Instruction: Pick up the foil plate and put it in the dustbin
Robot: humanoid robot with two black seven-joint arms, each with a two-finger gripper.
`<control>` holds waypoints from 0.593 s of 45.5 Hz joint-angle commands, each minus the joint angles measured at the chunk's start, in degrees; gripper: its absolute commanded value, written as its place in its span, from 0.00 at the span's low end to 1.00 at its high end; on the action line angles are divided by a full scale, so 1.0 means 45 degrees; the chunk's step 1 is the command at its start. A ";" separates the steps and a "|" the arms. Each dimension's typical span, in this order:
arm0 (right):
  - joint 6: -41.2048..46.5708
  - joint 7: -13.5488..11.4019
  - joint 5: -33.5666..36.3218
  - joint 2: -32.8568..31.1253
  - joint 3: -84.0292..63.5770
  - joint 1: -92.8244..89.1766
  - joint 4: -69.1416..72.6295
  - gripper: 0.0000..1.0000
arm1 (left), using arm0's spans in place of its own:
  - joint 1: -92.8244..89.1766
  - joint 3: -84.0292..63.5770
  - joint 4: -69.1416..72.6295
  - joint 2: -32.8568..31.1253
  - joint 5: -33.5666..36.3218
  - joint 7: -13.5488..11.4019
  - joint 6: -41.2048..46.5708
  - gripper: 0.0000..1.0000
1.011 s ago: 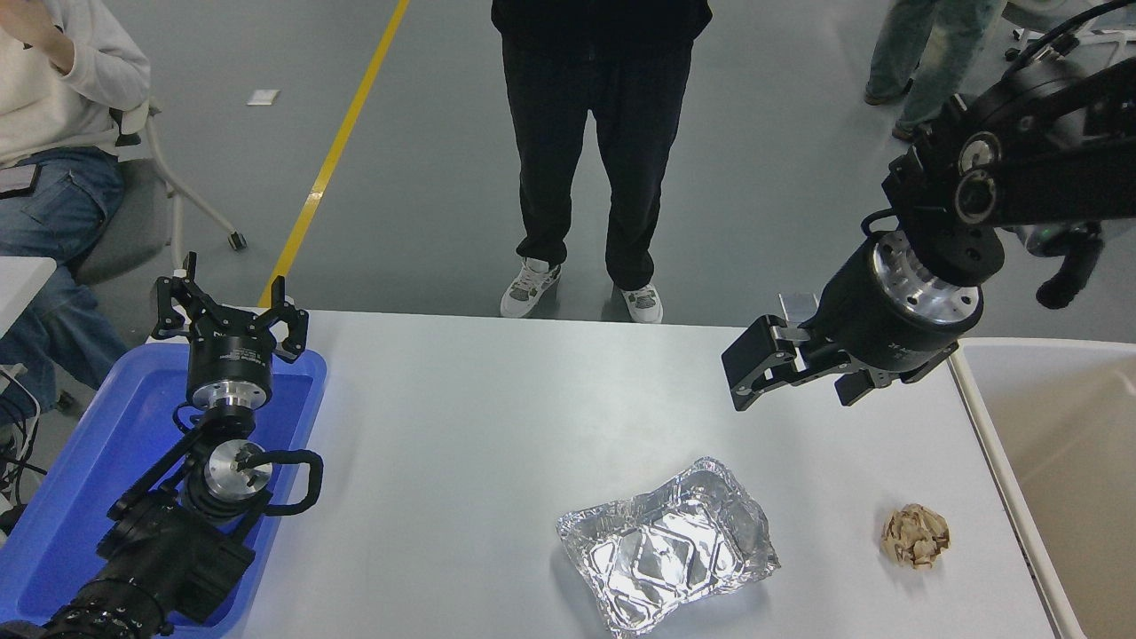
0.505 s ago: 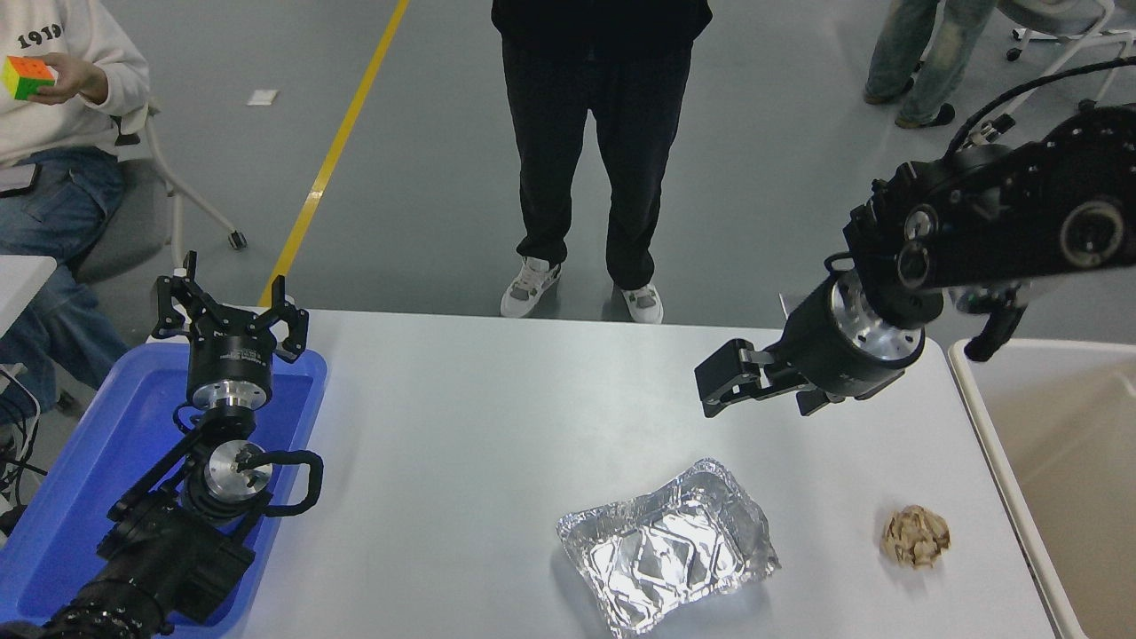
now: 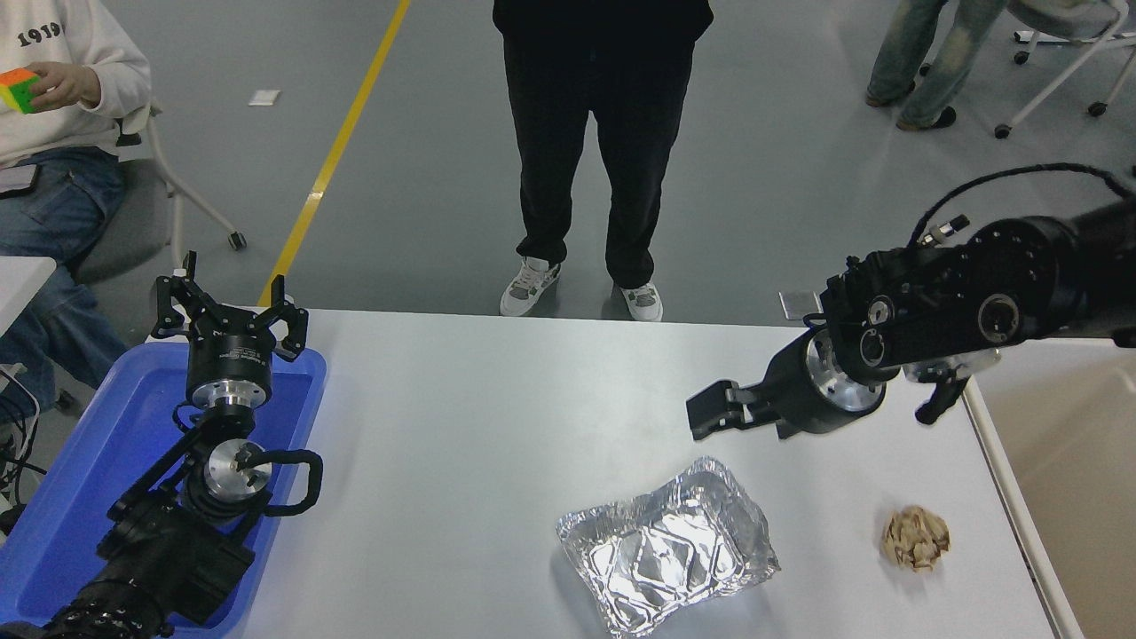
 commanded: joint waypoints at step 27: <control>-0.2105 0.0037 -0.1743 0.0718 0.0453 -0.4902 -0.3251 0.99 | 0.0000 0.0000 0.0000 0.0000 0.0001 -0.0002 0.0018 0.99</control>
